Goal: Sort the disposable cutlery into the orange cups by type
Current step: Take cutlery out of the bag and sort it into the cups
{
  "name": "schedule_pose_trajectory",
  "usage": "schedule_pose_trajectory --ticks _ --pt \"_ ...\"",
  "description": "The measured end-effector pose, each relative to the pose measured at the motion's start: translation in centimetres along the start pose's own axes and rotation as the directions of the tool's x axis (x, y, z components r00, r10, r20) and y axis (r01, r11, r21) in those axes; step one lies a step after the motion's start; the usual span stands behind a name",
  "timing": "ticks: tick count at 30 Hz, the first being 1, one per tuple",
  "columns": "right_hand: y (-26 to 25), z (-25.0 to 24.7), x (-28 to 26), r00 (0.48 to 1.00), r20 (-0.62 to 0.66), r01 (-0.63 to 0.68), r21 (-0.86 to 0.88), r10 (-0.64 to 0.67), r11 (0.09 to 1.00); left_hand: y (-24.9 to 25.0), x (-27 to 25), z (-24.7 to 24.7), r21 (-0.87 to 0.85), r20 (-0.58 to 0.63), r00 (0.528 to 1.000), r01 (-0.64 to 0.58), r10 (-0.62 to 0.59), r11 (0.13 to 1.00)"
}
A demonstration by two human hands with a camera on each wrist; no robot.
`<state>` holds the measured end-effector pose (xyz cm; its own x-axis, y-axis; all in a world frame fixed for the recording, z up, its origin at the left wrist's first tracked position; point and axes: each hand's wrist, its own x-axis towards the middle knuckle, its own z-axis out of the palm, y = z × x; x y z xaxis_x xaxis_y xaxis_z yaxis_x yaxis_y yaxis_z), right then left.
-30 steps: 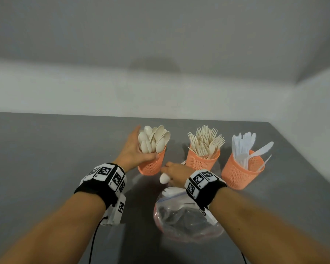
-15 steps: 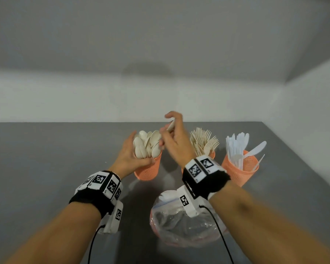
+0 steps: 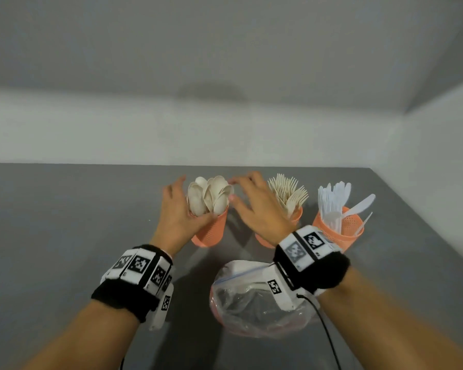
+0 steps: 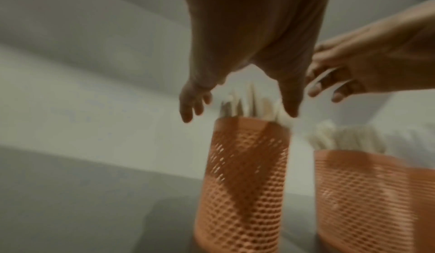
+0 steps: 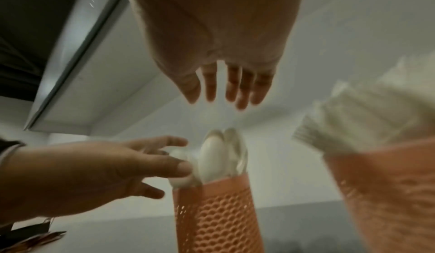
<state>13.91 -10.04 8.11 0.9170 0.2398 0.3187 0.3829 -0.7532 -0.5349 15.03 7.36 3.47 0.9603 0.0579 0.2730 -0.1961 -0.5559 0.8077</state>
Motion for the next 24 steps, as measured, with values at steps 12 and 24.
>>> schedule_pose_trajectory --ticks 12,24 --pt "5.9 3.6 -9.1 0.776 0.299 -0.276 -0.631 0.555 0.725 0.8 -7.0 6.6 0.43 0.548 0.813 -0.073 -0.197 0.9" --pt "7.3 0.7 -10.1 0.904 0.342 -0.093 -0.427 0.255 0.9 3.9 -6.9 5.6 -0.359 0.541 0.799 0.503 -0.264 0.786"
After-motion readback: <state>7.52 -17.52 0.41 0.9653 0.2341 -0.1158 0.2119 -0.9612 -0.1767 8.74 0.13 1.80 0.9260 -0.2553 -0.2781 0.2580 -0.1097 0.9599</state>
